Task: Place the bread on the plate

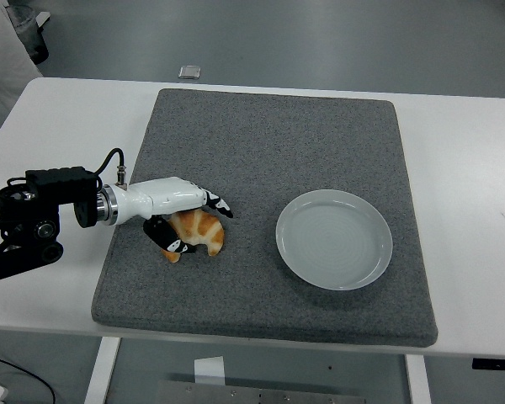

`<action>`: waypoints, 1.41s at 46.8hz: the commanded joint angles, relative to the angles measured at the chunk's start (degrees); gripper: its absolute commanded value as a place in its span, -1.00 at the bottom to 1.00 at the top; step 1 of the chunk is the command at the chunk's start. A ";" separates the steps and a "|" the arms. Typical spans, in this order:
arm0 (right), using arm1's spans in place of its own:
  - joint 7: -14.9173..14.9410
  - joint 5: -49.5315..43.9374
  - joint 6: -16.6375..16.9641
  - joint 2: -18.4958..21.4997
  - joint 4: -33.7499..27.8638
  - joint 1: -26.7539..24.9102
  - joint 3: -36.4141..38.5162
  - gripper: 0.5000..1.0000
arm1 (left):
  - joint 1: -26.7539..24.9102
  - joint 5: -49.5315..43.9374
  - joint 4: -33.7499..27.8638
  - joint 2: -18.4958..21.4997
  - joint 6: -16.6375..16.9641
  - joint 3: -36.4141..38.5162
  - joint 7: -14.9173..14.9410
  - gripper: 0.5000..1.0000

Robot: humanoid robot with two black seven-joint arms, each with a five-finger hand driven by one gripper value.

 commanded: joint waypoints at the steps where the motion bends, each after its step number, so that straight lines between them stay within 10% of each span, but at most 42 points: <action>1: 0.00 0.00 0.00 0.00 0.00 0.00 0.00 0.73 | 0.00 0.13 0.00 0.07 0.00 0.01 -0.04 0.28; 25: 0.00 0.00 0.00 0.00 0.00 0.00 0.00 0.73 | -0.17 2.07 -0.09 0.16 -0.35 0.53 -0.57 -0.33; 37: 0.00 0.00 0.00 0.00 0.00 0.00 0.00 0.73 | -1.14 2.07 -0.18 0.42 -0.61 0.36 -2.15 -1.00; 56: 0.00 0.00 0.00 0.00 0.00 0.00 0.00 0.73 | -9.92 0.66 0.44 -0.37 -4.30 -0.35 -3.20 -1.00; 66: 0.00 0.00 0.00 0.00 0.00 0.00 0.00 0.73 | -13.35 -0.57 4.74 -7.22 -5.53 0.09 -3.20 -1.00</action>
